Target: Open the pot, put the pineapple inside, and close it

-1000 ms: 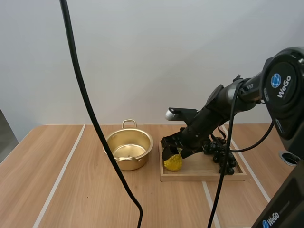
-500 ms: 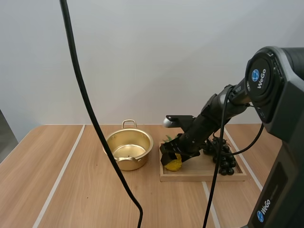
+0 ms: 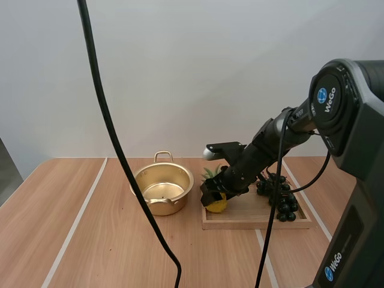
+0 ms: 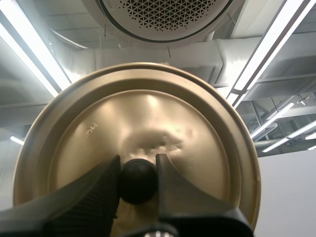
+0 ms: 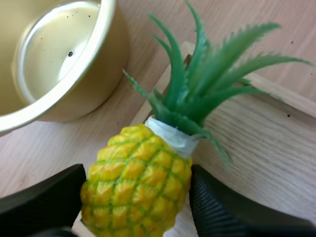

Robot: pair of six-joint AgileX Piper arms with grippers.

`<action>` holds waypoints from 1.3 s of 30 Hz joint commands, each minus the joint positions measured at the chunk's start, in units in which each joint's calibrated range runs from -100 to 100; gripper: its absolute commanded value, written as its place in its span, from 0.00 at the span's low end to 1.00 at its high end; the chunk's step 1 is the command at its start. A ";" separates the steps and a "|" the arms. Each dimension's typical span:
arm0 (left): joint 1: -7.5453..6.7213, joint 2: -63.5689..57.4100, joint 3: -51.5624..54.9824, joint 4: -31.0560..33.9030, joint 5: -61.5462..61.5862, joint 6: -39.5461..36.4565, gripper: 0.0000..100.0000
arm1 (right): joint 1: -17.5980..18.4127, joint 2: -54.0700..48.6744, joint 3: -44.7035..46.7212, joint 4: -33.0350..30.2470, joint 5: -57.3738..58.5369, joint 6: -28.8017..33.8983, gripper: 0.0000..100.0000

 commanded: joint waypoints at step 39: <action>-0.11 -1.19 -0.42 -0.22 -0.33 0.53 0.00 | -2.23 -43.08 -11.93 14.75 -54.95 3.38 0.00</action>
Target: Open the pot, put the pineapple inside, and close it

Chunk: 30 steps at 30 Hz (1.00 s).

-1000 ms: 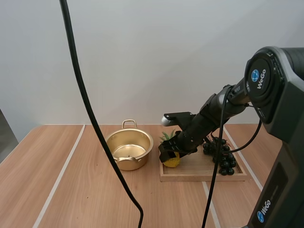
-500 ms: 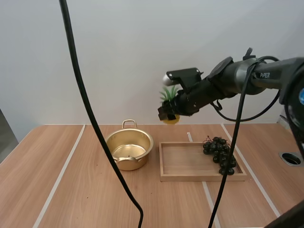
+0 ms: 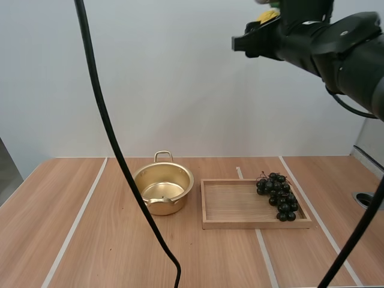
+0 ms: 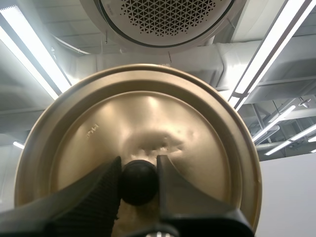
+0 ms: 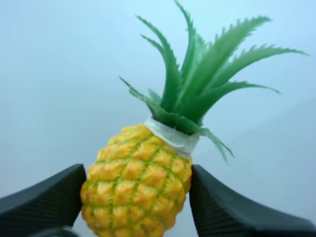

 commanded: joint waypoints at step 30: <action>-0.11 -0.29 -0.42 0.94 -0.33 2.99 0.00 | 10.93 25.84 -0.34 -0.02 58.14 -13.22 0.00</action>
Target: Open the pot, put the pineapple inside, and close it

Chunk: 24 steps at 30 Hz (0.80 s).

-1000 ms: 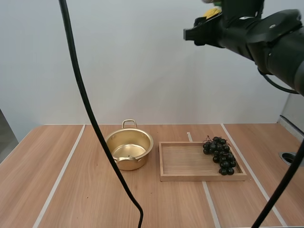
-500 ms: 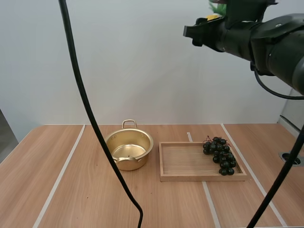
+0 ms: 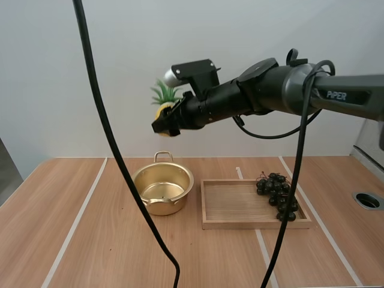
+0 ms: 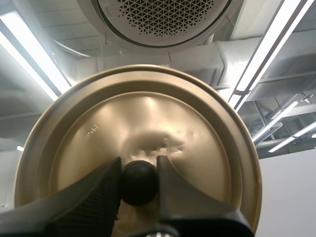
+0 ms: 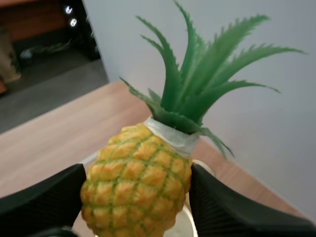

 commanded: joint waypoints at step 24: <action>-0.11 -0.29 -0.42 0.35 0.18 2.84 0.00 | 0.33 26.97 -5.85 -7.48 3.48 -6.89 0.00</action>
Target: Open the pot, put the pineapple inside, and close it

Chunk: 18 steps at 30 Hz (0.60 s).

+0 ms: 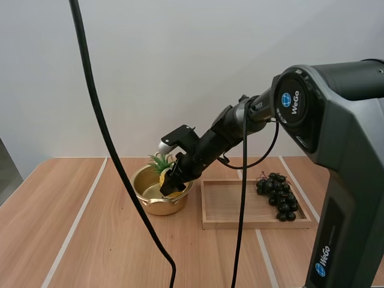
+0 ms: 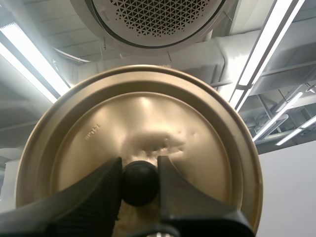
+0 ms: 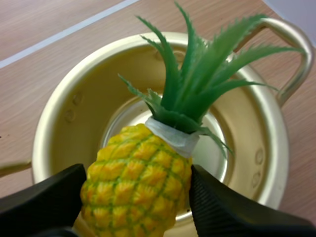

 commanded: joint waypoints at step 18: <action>-0.11 -0.18 -0.42 0.38 0.17 0.16 0.00 | 0.00 5.64 -5.97 -7.85 3.41 6.69 0.00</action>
